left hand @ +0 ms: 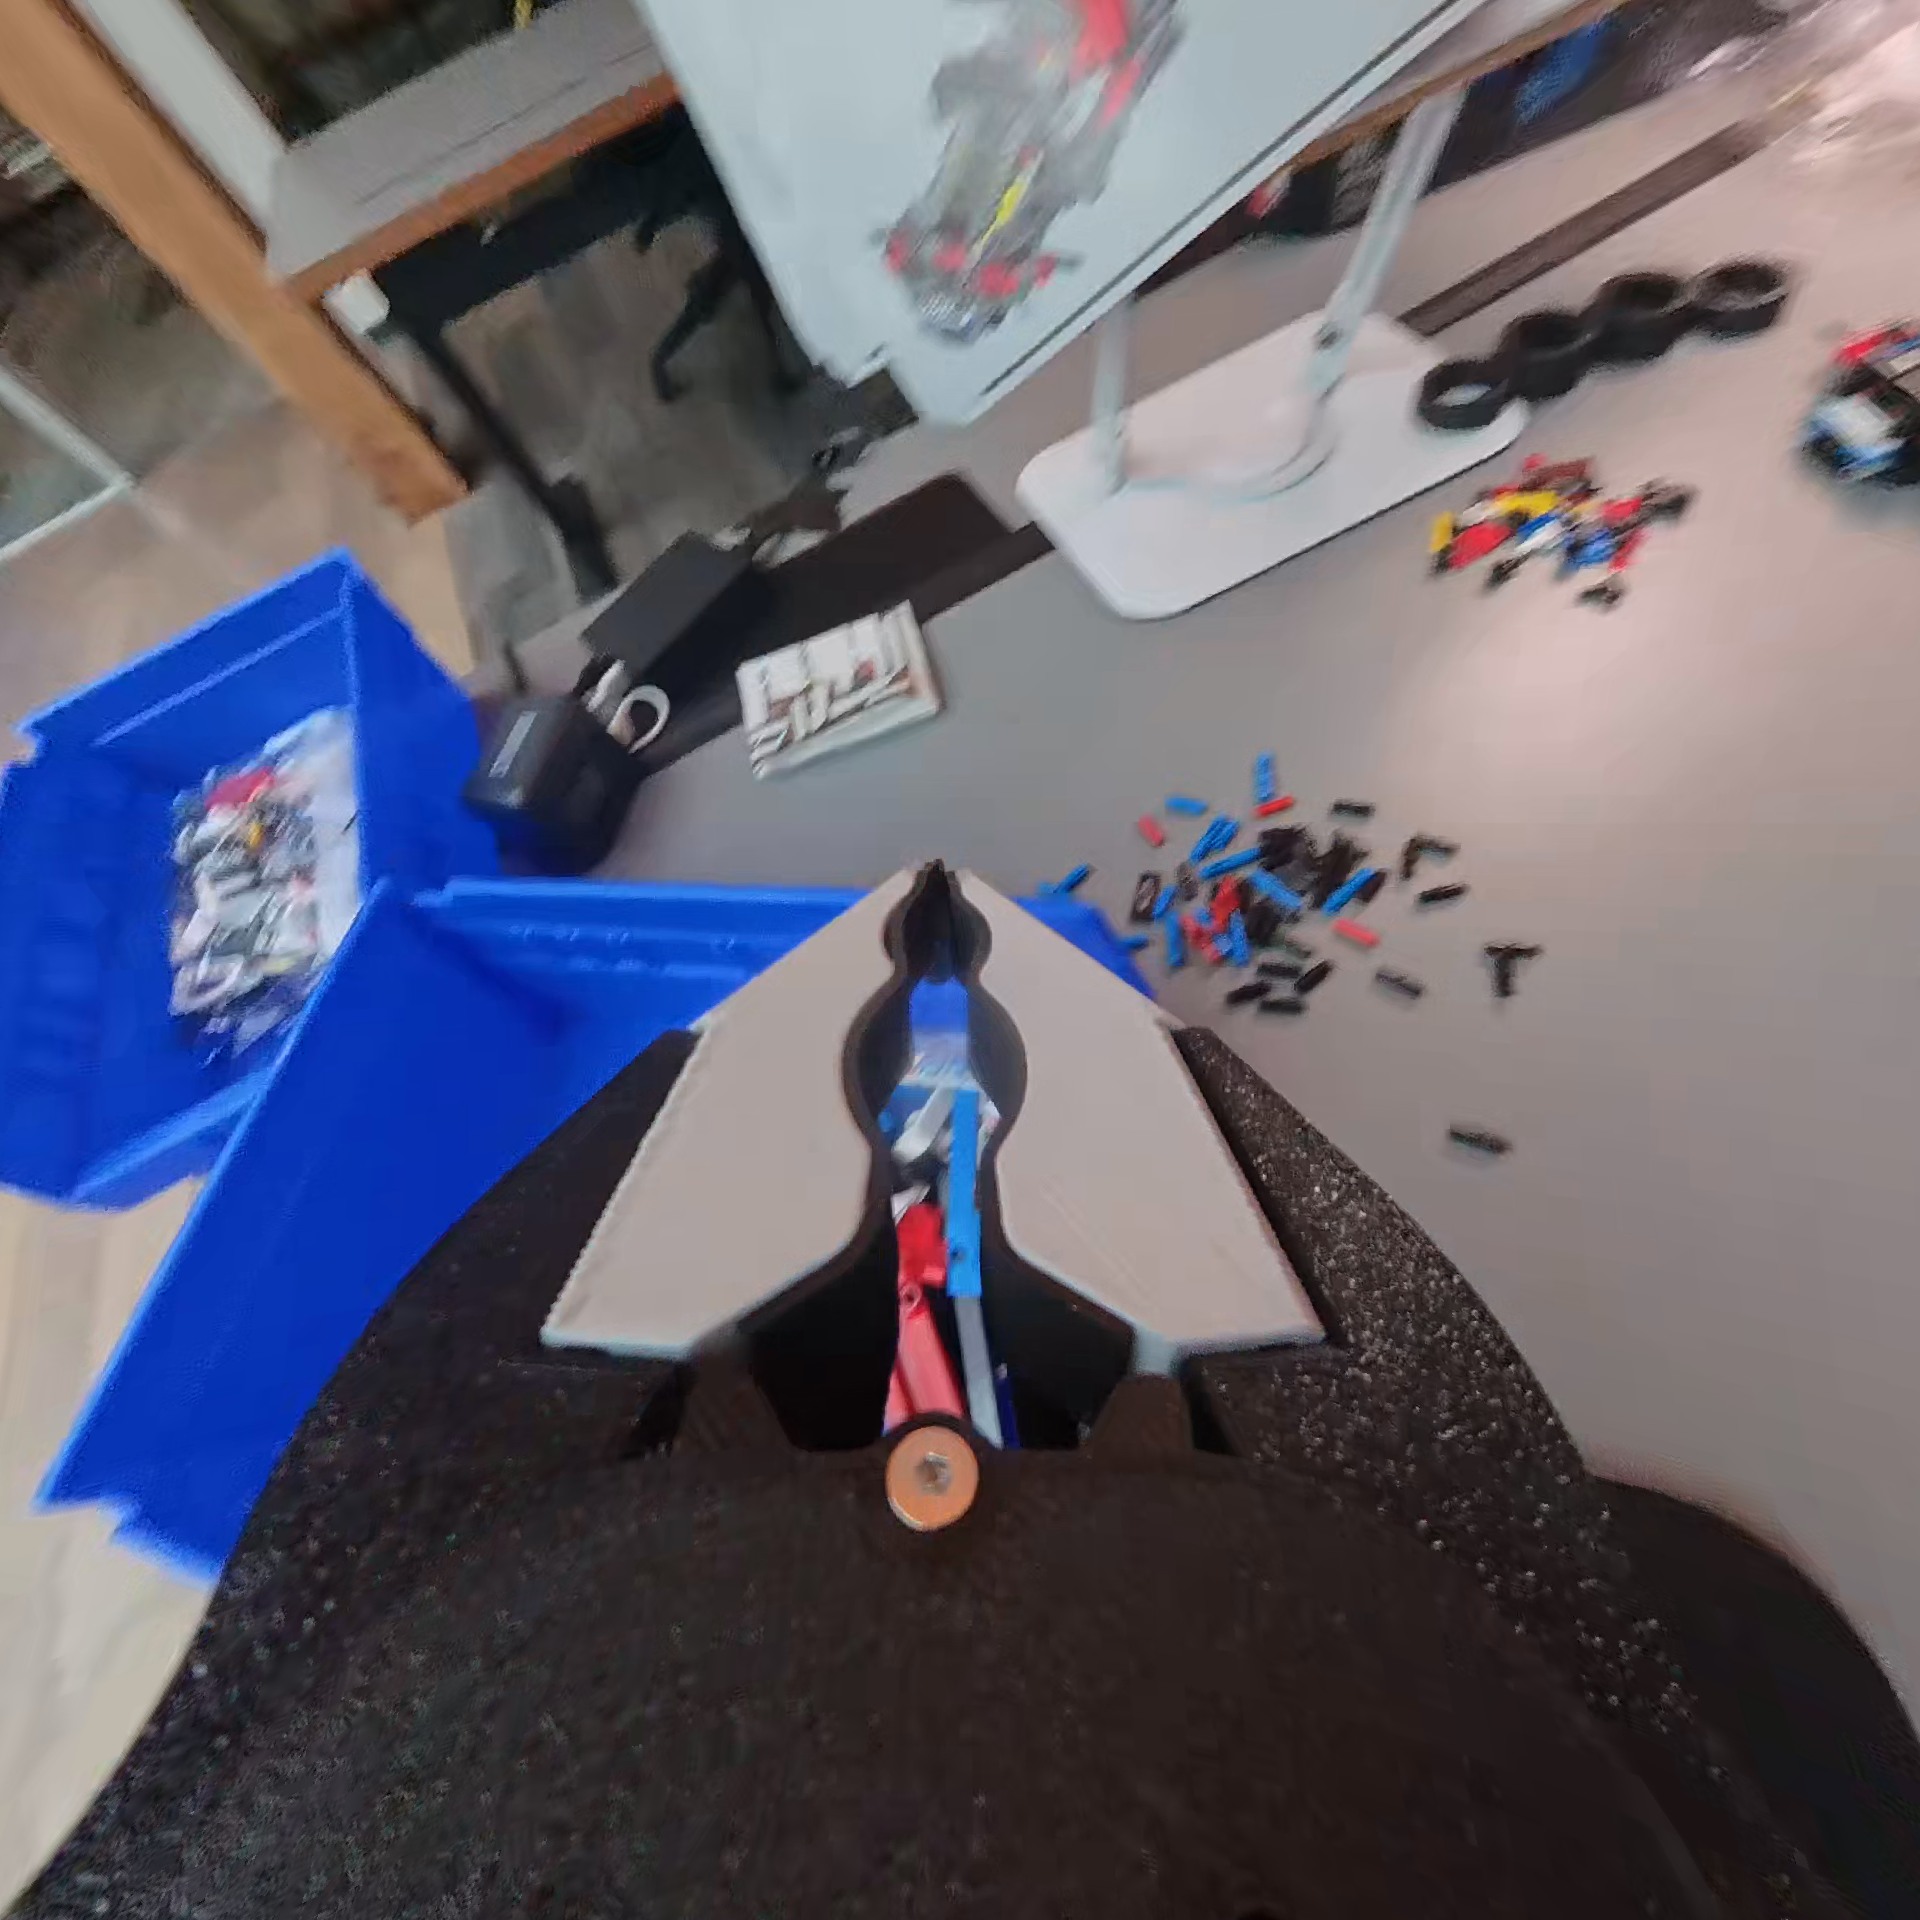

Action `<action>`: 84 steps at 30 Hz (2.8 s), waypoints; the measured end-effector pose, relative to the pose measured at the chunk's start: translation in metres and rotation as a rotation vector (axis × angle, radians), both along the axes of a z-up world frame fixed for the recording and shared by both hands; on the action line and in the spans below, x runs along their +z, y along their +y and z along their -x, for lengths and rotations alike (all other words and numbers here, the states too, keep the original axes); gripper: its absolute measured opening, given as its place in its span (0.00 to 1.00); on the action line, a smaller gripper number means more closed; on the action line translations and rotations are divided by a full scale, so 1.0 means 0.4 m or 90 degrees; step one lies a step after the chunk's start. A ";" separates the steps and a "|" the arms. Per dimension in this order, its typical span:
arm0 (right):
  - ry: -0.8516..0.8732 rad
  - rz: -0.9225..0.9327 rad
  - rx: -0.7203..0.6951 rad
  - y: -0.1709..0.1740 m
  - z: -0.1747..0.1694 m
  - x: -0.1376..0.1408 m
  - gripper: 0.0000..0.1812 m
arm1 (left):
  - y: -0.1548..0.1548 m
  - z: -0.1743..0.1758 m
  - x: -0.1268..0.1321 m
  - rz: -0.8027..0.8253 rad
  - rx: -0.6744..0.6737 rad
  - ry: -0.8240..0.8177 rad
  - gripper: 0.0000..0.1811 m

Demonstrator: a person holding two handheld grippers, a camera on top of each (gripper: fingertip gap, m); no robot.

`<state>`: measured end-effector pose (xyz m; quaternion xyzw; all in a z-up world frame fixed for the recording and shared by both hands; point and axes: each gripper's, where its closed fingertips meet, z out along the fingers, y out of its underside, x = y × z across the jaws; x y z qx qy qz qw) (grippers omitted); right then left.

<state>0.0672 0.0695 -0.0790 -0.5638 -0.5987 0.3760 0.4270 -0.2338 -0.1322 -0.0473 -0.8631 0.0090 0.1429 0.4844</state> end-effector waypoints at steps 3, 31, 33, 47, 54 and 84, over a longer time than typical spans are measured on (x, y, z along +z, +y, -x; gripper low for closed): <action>-0.122 0.061 -0.047 0.036 -0.095 -0.127 0.12 | -0.028 0.078 -0.061 0.086 0.080 0.013 0.00; 0.242 0.496 0.363 -0.365 0.106 0.060 0.04 | 0.148 -0.637 -0.031 -0.156 -0.669 -0.666 0.07; 0.243 0.518 0.374 -0.374 0.118 0.056 0.04 | 0.134 -0.632 -0.031 -0.153 -0.680 -0.667 0.05; 0.222 0.651 0.389 -0.373 0.130 -0.006 0.04 | 0.129 -0.629 -0.084 -0.099 -0.665 -0.724 0.03; 0.227 0.674 0.395 -0.371 0.127 -0.005 0.03 | 0.127 -0.630 -0.085 -0.099 -0.670 -0.732 0.03; 0.138 0.379 0.144 -0.242 0.161 -0.086 0.02 | 0.111 -0.652 -0.188 0.012 -0.694 -0.459 0.03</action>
